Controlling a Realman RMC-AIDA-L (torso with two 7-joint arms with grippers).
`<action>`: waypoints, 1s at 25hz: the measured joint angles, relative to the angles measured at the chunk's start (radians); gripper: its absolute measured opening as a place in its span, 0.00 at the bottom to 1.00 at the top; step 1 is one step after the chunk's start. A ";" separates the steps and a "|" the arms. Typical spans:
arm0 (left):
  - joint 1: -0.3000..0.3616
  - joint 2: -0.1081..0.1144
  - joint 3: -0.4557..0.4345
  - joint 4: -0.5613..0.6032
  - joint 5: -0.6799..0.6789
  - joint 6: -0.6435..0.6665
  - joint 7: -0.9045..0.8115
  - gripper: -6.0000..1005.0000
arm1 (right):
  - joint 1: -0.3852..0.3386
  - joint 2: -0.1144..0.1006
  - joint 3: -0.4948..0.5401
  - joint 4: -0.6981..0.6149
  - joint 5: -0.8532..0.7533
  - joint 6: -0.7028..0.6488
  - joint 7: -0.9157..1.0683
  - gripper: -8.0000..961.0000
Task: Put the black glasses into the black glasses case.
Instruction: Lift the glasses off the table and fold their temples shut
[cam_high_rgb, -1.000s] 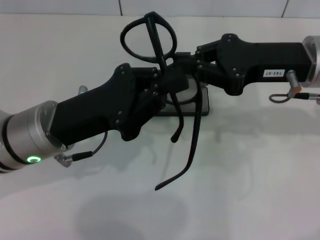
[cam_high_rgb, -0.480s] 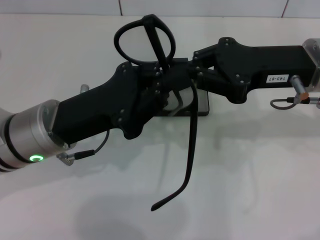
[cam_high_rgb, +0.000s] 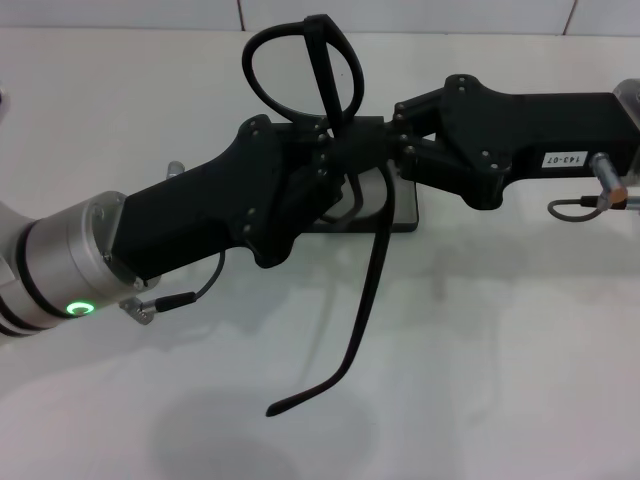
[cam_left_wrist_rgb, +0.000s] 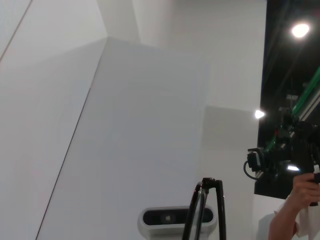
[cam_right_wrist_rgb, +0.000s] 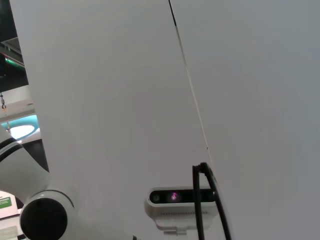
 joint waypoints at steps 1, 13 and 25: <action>0.000 0.000 0.000 -0.001 0.000 -0.001 0.000 0.02 | 0.000 0.000 0.002 0.001 0.000 0.001 -0.005 0.04; -0.007 0.000 -0.001 -0.003 0.004 0.001 0.000 0.03 | -0.003 -0.001 0.076 0.066 0.013 0.009 -0.071 0.04; 0.002 0.007 0.000 -0.002 0.000 0.006 0.000 0.03 | -0.065 -0.006 0.306 0.066 0.093 -0.202 -0.075 0.04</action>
